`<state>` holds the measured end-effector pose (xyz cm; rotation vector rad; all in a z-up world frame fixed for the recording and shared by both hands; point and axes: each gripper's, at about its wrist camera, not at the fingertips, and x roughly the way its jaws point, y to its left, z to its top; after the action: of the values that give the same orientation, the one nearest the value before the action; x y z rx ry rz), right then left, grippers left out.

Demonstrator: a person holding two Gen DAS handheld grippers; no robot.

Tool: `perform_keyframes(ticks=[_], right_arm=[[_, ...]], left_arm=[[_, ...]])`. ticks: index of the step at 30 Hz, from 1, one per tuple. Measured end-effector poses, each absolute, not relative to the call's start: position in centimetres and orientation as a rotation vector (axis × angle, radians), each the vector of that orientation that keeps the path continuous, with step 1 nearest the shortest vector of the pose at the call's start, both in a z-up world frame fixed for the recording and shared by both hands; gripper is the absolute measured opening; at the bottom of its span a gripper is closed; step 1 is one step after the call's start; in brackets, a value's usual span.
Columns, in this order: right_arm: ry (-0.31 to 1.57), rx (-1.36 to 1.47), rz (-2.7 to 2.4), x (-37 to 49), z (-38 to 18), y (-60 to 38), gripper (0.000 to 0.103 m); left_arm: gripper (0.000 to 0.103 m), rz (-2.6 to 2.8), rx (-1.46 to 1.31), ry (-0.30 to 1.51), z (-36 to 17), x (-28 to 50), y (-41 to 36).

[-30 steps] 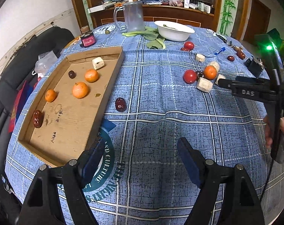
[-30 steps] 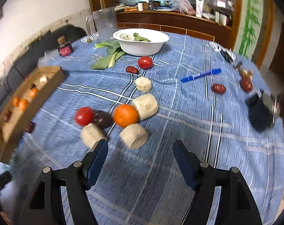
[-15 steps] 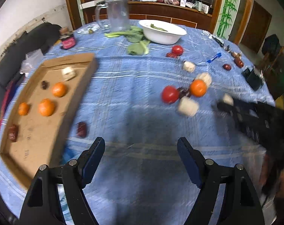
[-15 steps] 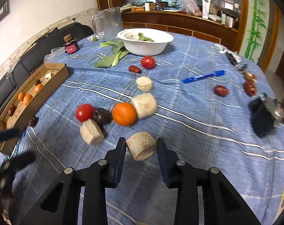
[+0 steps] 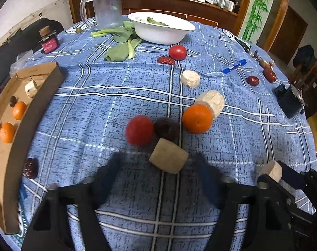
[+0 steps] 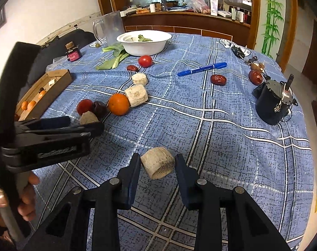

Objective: Organize fruits
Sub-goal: 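Grasp a beige cylindrical piece with the right gripper while the left grasps another, then carry both beige pieces over the cardboard tray with both grippers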

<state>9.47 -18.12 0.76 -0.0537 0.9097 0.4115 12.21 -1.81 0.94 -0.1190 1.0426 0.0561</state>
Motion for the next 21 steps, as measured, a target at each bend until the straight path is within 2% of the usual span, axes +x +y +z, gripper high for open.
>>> perform_keyframes(ticks=[1,2,3,12,21], right_arm=[[0.907,-0.051,0.412,9.5,0.8,-18.1,0.036],[0.907,-0.047,0.414,9.5,0.8,-18.2,0.036],[0.909,-0.042,0.417,9.5,0.8,-18.2,0.036],[0.911,-0.029,0.407,8.2,0.8,-18.0,0.036],[0.917,-0.024,0.388,5.0,1.1,-17.0,0.036]], left_arm=[[0.049,0.05,-0.118,1.031,1.0,12.2,-1.7],[0.035,0.023,-0.131,1.025,1.0,12.2,-1.6],[0.034,0.012,-0.139,1.024,1.1,12.2,-1.5],[0.034,0.007,-0.16,1.028,1.8,9.5,0.9],[0.034,0.016,-0.052,1.019,2.9,3.9,3.1]])
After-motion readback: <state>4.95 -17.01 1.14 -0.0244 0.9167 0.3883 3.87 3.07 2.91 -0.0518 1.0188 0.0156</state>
